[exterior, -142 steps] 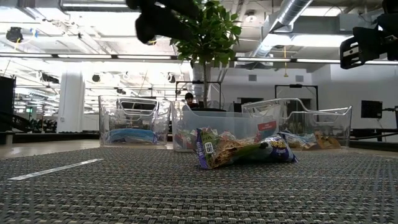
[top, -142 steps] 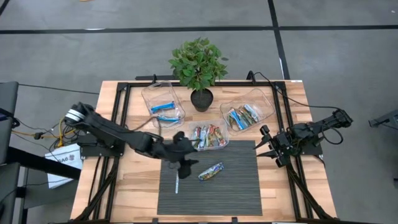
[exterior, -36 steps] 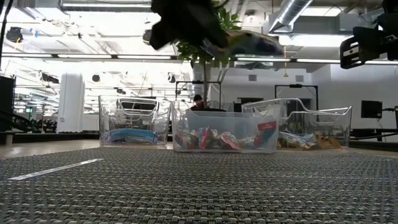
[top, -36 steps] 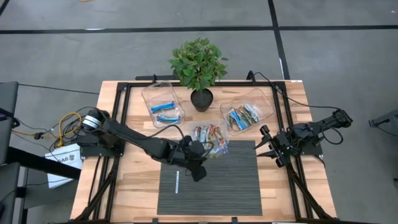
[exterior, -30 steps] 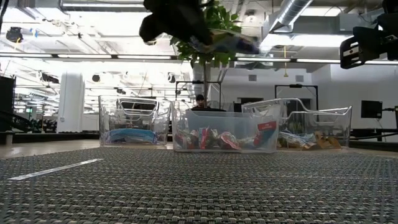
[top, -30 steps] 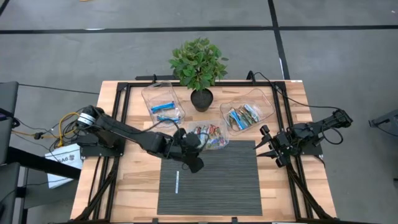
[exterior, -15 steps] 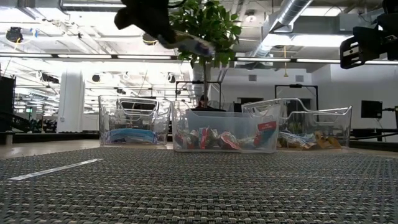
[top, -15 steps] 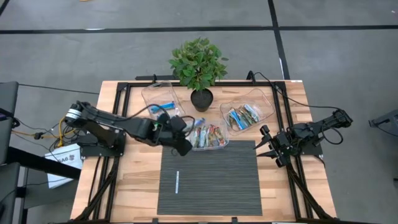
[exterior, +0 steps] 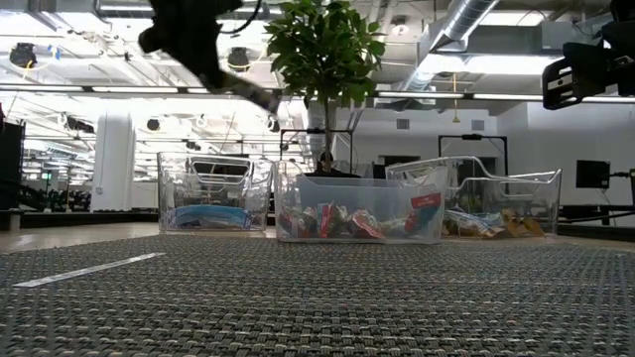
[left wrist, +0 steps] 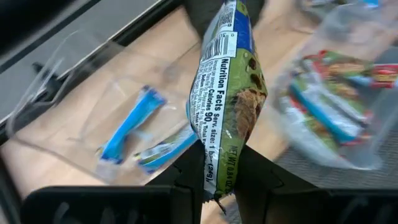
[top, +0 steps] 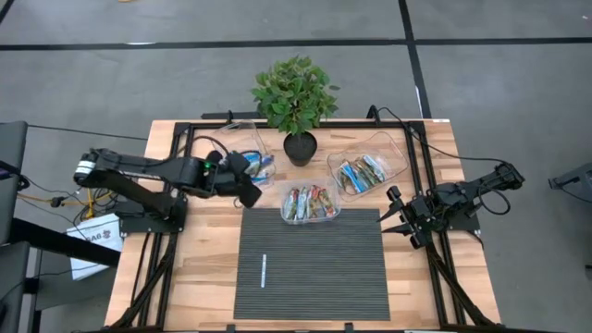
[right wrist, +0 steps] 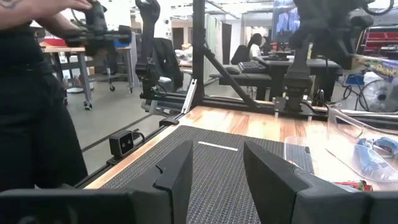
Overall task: Pick and place Granola Bars by type
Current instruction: Put the blue granola bar into the left transparent bin
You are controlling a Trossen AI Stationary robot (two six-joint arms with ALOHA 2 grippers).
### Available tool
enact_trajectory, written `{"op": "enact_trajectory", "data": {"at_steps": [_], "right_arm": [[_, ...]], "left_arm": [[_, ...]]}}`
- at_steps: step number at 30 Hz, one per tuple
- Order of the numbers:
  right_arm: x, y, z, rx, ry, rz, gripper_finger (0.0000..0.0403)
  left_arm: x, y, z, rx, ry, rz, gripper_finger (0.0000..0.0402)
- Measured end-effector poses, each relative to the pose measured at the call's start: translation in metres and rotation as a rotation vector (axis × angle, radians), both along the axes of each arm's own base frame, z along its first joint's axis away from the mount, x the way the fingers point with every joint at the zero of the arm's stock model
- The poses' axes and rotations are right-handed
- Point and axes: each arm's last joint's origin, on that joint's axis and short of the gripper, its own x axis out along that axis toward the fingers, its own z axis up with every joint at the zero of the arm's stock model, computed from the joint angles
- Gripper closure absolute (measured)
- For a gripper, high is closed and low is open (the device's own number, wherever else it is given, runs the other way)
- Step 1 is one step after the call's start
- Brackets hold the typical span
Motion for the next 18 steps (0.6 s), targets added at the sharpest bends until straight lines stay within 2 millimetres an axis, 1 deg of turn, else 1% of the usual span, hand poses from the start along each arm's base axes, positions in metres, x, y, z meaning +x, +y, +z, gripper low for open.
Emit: {"op": "enact_trajectory", "data": {"at_steps": [4, 7, 14, 18], "right_arm": [[0.000, 0.000, 0.000, 0.000, 0.000, 0.000, 0.0266], [0.000, 0.000, 0.000, 0.000, 0.000, 0.000, 0.0268], [0.000, 0.000, 0.000, 0.000, 0.000, 0.000, 0.0267], [0.000, 0.000, 0.000, 0.000, 0.000, 0.000, 0.0266]], "left_arm": [[-0.017, 0.014, -0.013, 0.003, 0.024, 0.055, 0.0342], [-0.025, 0.025, -0.027, 0.003, 0.033, 0.088, 0.0342], [-0.029, 0.047, -0.064, -0.043, 0.032, 0.099, 0.0342], [-0.032, 0.057, -0.082, -0.062, 0.027, 0.122, 0.0342]]}}
